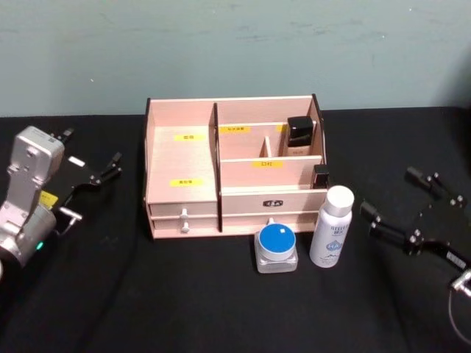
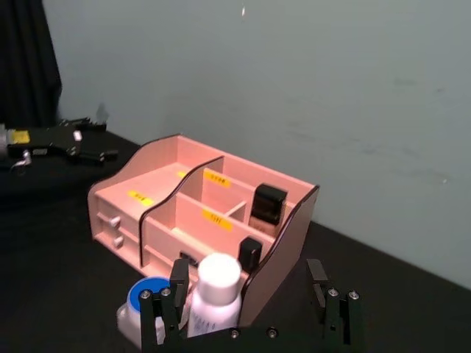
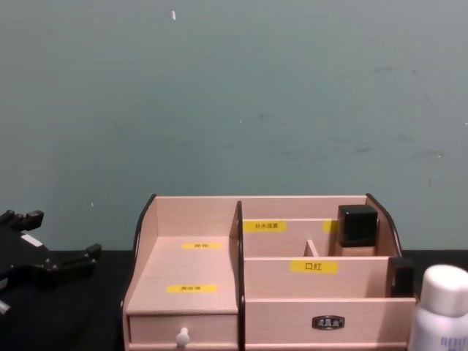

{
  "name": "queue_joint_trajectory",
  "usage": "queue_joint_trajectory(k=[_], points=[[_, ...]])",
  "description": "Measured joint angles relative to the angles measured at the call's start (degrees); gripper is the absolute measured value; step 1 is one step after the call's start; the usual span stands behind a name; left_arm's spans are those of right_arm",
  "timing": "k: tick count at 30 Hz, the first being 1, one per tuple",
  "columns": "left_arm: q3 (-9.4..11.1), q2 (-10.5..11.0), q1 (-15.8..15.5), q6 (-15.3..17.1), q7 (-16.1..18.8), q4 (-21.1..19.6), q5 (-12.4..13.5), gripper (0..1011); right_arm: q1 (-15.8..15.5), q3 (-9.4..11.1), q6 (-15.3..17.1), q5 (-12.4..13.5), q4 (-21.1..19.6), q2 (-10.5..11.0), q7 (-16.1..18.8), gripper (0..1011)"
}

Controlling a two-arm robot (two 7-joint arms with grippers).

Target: Pick up the facial cleanser and watermelon frost from the table and place them into the tiered storage box.

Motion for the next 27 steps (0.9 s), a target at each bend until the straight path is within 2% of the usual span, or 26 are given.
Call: queue_joint_trajectory(k=[5,11,27], points=[[0.0,0.0,0.0,0.0,0.0,0.0,0.0,1001,-1.2,-0.4,0.6,-0.4,0.2,-0.3,1.1,1002],[0.0,0.0,0.0,0.0,0.0,0.0,0.0,1001,-0.8,-1.0,1.6,-0.8,1.6,-1.3,1.9,1002],[0.0,0.0,0.0,0.0,0.0,0.0,0.0,1001,3.4,-3.7,4.8,-2.3,7.2,-5.1,4.6,1002]])
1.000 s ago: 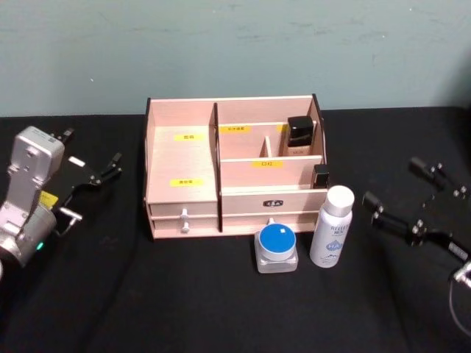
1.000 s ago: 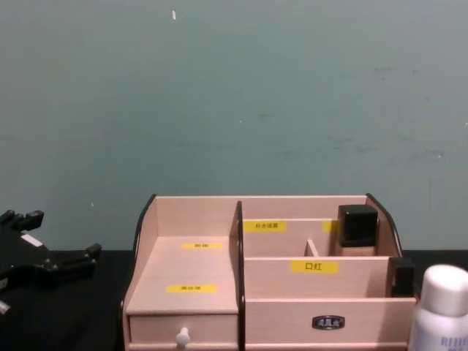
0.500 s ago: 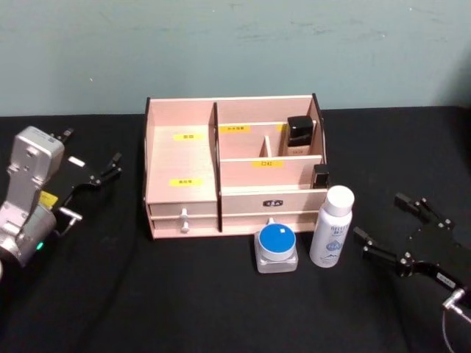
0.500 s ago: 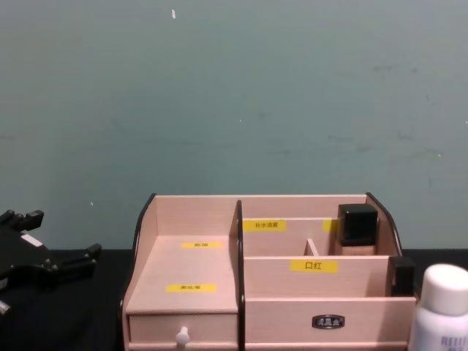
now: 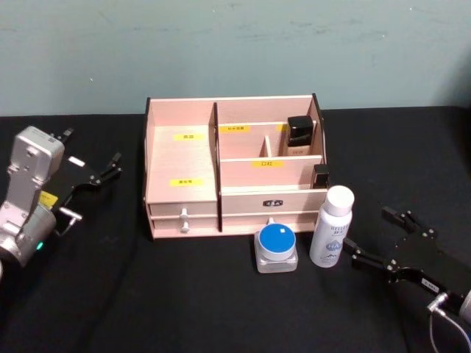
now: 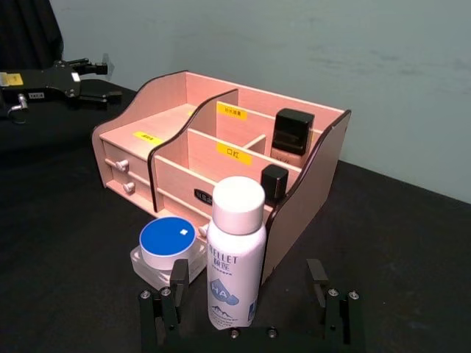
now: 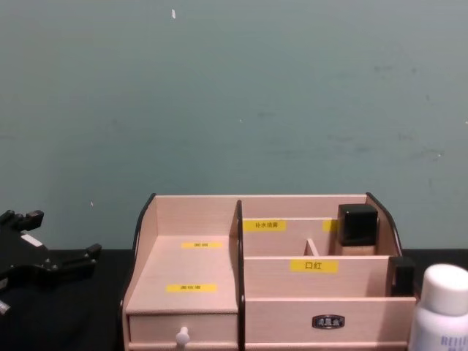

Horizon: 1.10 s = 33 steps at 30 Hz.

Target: Pick up the facial cleanser and watermelon frost from the table and place them into the tiered storage box.

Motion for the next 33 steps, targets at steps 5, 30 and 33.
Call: queue_joint_trajectory(k=[5,30,33], points=[[0.0,0.0,0.0,0.0,0.0,0.0,0.0,1001,1.4,-0.7,0.5,-0.7,1.5,-1.3,0.9,1002],[0.0,0.0,0.0,0.0,0.0,0.0,0.0,1001,9.4,-2.0,9.3,-4.0,4.1,-5.5,4.2,1002],[0.0,0.0,0.0,0.0,0.0,0.0,0.0,1001,10.1,-2.0,10.3,-4.1,4.1,-5.7,4.4,1002]])
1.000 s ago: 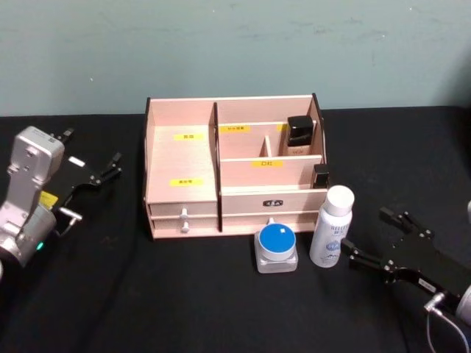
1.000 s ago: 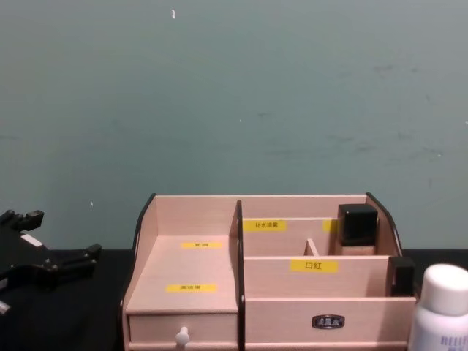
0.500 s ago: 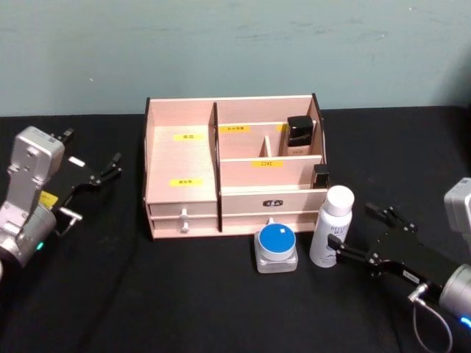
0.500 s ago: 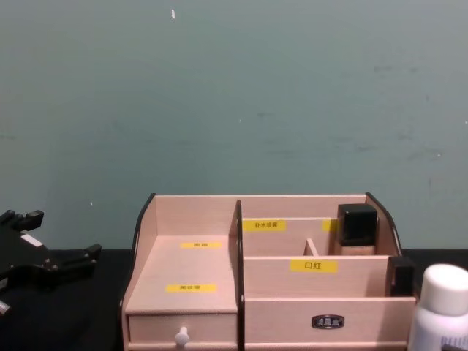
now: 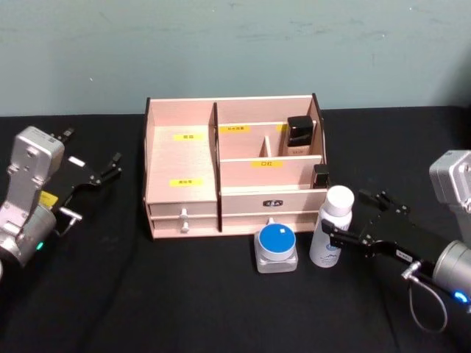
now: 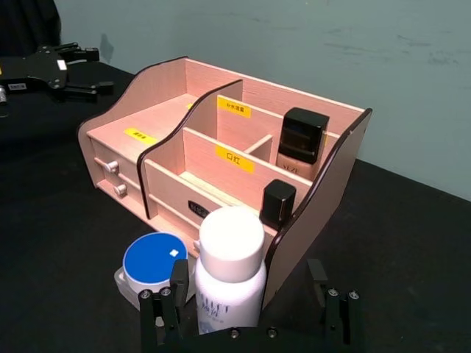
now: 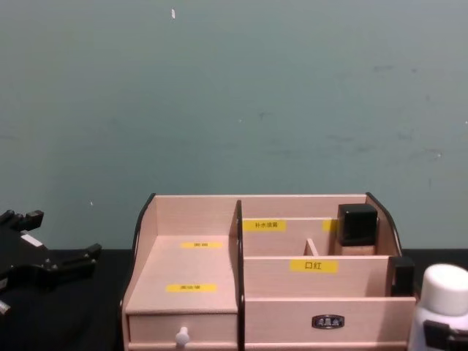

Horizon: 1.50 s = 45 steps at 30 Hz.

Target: Pick up the facial cleanser and watermelon frost from the table and place them into the tiered storage box.

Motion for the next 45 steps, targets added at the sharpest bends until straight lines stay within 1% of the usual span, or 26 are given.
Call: queue_joint_trajectory(k=[2,10,21,36,45], points=[[0.0,0.0,0.0,0.0,0.0,0.0,0.0,1001,0.8,0.0,1.0,-0.4,0.0,-0.2,0.2,1002],[0.0,0.0,0.0,0.0,0.0,0.0,0.0,1001,2.3,-0.4,2.0,-1.0,0.7,-0.9,0.6,1002],[0.0,0.0,0.0,0.0,0.0,0.0,0.0,1001,3.1,-0.9,2.9,-1.3,1.8,-1.5,1.1,1002],[0.0,0.0,0.0,0.0,0.0,0.0,0.0,1001,3.7,-1.6,2.9,-1.5,2.7,-1.8,1.6,1002],[0.0,0.0,0.0,0.0,0.0,0.0,0.0,1001,3.7,-1.6,2.7,-1.6,2.7,-1.8,1.6,1002]])
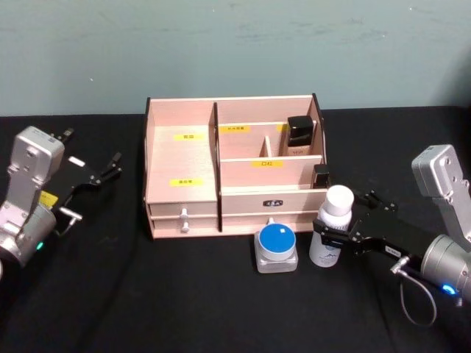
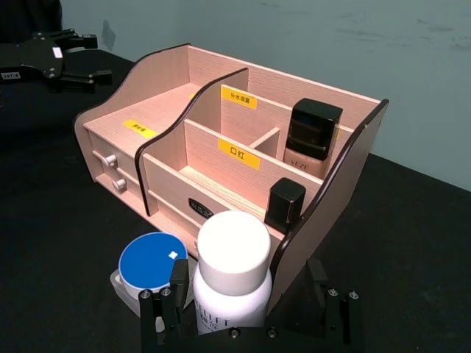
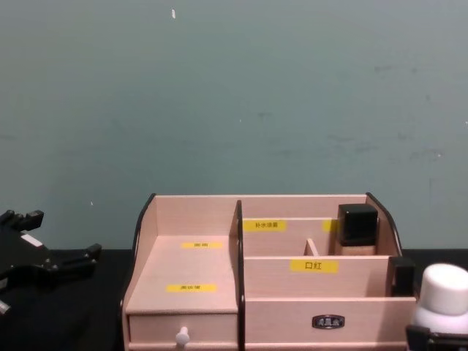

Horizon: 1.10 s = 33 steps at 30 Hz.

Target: Pick up the facial cleanser and watermelon frost from the table and place them into the tiered storage box.

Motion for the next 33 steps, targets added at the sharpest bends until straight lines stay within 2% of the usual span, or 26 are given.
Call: queue_joint_trajectory(k=[2,6,7,10,14,18,28,33], points=[[0.0,0.0,0.0,0.0,0.0,0.0,0.0,1001,0.0,0.0,0.0,0.0,0.0,0.0,0.0,997],[0.0,0.0,0.0,0.0,0.0,0.0,0.0,1001,0.0,0.0,0.0,0.0,0.0,0.0,0.0,926],[0.0,0.0,0.0,0.0,0.0,0.0,0.0,1001,0.0,0.0,-0.1,0.0,0.0,0.0,0.0,882],[0.0,0.0,0.0,0.0,0.0,0.0,0.0,1001,0.0,0.0,-0.1,0.0,0.0,0.0,0.0,835],[0.0,0.0,0.0,0.0,0.0,0.0,0.0,1001,0.0,0.1,-0.1,0.0,-0.1,0.0,0.0,686],[0.0,0.0,0.0,0.0,0.0,0.0,0.0,1001,-0.1,0.1,-0.1,0.0,-0.1,0.0,0.0,614],[0.0,0.0,0.0,0.0,0.0,0.0,0.0,1001,-0.1,0.1,-0.1,0.0,-0.1,0.0,0.0,607],[0.0,0.0,0.0,0.0,0.0,0.0,0.0,1002,-0.3,0.4,0.2,1.2,0.0,-0.2,0.1,607]])
